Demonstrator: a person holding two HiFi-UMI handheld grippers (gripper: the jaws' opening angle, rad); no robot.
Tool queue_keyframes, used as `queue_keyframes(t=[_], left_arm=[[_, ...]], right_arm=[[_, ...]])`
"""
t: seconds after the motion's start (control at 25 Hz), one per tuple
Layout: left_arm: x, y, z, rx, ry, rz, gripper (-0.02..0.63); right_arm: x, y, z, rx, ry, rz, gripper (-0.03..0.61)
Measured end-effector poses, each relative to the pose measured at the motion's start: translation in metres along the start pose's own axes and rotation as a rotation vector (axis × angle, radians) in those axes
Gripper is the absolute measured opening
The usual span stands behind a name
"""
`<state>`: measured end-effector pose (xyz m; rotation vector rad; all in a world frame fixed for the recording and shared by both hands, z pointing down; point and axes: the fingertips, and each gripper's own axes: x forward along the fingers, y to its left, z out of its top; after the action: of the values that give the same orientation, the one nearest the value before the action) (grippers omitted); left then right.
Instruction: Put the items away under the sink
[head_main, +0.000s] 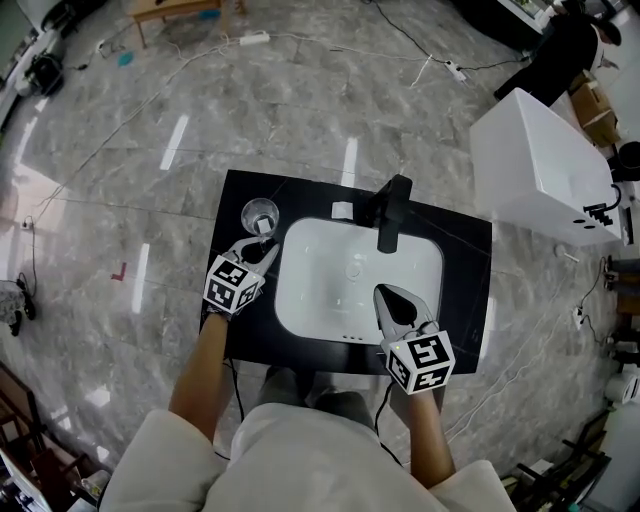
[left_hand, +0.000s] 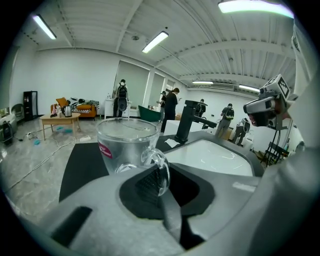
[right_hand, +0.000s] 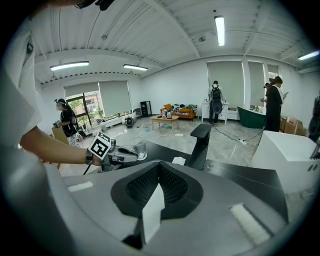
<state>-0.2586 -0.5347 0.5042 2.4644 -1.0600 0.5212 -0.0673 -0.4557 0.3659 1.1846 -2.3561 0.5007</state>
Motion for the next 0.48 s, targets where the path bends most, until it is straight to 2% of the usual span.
queue_keyframes(t=[0.16,0.32,0.48], left_arm=[[-0.006,-0.013,0.022,-0.027,-0.103,-0.07,0.011],[-0.009,-0.024,0.017,0.005,-0.092,-0.071,0.008],[-0.017,-0.035,0.027,-0.011,-0.148,-0.063,0.009]], right_arm=[[-0.006,-0.003,-0.002,0.009,-0.006,-0.007,0.006],[-0.015,-0.005,-0.01,0.018,-0.004,-0.017,0.006],[-0.025,-0.008,-0.02,0.021,-0.003,-0.021,0.006]])
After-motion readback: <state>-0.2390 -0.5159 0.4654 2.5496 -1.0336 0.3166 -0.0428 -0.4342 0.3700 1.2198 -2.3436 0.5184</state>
